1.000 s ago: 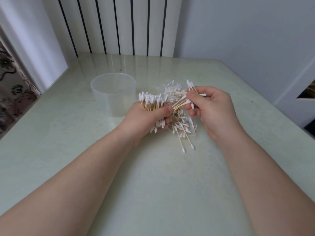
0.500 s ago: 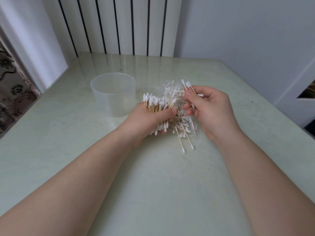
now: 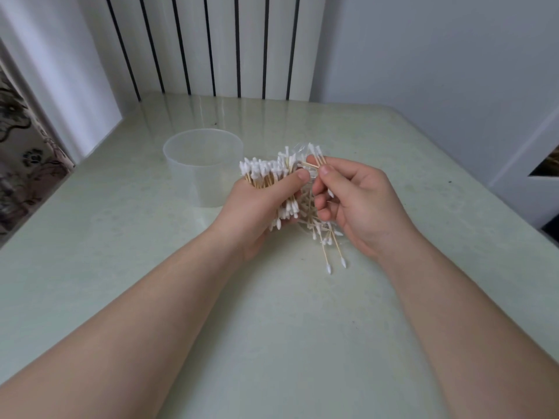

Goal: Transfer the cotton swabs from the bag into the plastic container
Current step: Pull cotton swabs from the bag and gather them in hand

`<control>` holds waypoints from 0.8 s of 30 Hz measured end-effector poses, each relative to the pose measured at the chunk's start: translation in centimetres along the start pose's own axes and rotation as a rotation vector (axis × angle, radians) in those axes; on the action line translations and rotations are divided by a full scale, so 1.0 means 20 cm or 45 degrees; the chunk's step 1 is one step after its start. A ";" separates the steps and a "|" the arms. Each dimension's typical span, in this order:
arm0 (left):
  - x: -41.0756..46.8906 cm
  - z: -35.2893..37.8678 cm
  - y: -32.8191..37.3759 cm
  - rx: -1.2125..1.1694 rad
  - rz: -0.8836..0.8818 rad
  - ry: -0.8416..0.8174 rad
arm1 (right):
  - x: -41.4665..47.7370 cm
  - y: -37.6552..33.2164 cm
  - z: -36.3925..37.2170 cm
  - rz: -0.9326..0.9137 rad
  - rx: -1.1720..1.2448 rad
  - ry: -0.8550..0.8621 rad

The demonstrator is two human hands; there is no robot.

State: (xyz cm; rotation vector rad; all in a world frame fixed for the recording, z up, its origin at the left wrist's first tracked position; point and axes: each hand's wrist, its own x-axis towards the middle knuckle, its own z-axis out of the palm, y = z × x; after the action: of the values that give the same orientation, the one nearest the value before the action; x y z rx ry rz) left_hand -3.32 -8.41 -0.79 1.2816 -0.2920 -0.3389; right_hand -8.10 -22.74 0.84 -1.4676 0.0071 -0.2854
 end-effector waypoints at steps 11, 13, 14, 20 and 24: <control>0.01 -0.01 0.01 -0.197 -0.194 0.014 | -0.03 0.00 0.00 -0.002 -0.438 -0.190; 0.01 -0.01 0.01 -0.159 -0.203 0.018 | -0.04 0.00 0.01 0.025 -0.470 -0.216; 0.01 -0.01 0.01 -0.156 -0.210 0.023 | -0.04 0.00 0.01 0.044 -0.478 -0.237; 0.02 -0.02 0.02 -0.280 -0.135 0.117 | -0.04 0.00 0.02 0.116 -0.497 -0.241; 0.02 -0.02 0.02 -0.352 -0.095 0.217 | -0.02 -0.01 0.00 -0.020 -0.456 -0.111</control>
State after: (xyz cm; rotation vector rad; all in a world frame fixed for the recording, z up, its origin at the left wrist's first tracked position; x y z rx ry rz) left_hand -2.68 -8.09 -0.41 1.0420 -0.0497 -0.3189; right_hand -8.48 -22.66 0.98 -1.8361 -0.0252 -0.2405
